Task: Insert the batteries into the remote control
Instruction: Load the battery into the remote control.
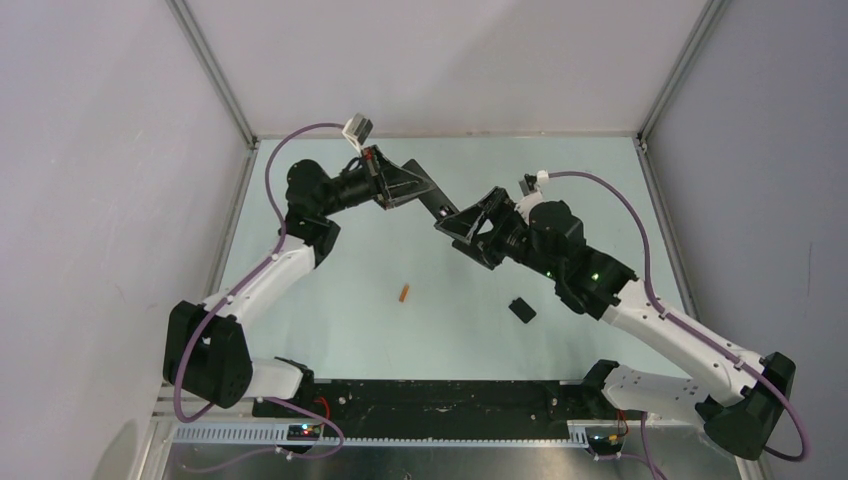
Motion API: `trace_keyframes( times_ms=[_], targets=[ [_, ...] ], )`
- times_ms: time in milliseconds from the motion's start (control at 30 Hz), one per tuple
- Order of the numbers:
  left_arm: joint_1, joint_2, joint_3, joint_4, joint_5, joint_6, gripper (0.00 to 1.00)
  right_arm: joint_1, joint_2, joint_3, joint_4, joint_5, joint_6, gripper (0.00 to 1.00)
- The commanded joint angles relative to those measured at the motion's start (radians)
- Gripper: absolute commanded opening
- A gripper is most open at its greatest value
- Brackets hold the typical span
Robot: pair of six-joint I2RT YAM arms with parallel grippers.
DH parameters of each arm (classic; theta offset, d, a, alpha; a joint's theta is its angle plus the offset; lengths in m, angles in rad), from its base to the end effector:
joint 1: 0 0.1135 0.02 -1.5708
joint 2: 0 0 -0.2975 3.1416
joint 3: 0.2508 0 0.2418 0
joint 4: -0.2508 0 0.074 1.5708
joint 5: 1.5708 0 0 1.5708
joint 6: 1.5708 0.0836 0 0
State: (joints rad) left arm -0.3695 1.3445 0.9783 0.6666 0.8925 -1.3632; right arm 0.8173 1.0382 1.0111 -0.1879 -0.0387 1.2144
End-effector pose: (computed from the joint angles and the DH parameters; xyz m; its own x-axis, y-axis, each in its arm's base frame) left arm 0.2695 -0.1742 0.4130 -0.8436 -0.3317 -0.4223 0.4597 -0.0393 -0.8872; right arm 0.1746 0.1908 0.3898 -0.7581 0.5606 -0.3331 -0.1265 0.3747 0.9185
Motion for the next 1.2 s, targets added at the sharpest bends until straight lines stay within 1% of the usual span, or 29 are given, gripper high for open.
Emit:
trace_keyframes(
  times_ms=[0,100,200,367,500,633,733,800,967,1167],
  targets=[
    [0.015,-0.015,0.032,0.044,-0.010,0.006,0.00,-0.006,-0.036,-0.001,0.048,-0.062,-0.073,0.85],
    [0.019,-0.011,0.030,0.045,-0.001,0.019,0.00,-0.012,-0.049,-0.002,0.033,-0.107,-0.128,0.88],
    [0.019,-0.014,0.028,0.044,0.011,0.035,0.00,-0.018,-0.068,-0.002,0.003,-0.117,-0.170,0.89],
    [0.020,-0.031,0.009,0.044,0.033,0.067,0.00,-0.028,-0.104,-0.002,-0.037,-0.050,-0.233,0.88],
    [0.020,-0.057,-0.008,0.044,0.052,0.089,0.00,-0.053,-0.116,-0.001,-0.031,-0.035,-0.264,0.87],
    [0.018,-0.075,-0.016,0.044,0.070,0.094,0.00,-0.073,-0.105,0.000,-0.018,-0.041,-0.275,0.83],
    [0.018,-0.078,-0.018,0.044,0.074,0.098,0.00,-0.079,-0.094,0.000,0.003,-0.049,-0.284,0.76],
    [0.015,-0.079,-0.017,0.044,0.075,0.099,0.00,-0.078,-0.086,0.002,0.007,-0.049,-0.294,0.74],
    [0.015,-0.077,-0.024,0.044,0.071,0.096,0.00,-0.063,-0.066,0.035,-0.019,-0.041,-0.325,0.72],
    [0.015,-0.073,-0.020,0.044,0.065,0.076,0.00,-0.042,-0.054,0.057,-0.065,0.016,-0.366,0.69]
  ],
)
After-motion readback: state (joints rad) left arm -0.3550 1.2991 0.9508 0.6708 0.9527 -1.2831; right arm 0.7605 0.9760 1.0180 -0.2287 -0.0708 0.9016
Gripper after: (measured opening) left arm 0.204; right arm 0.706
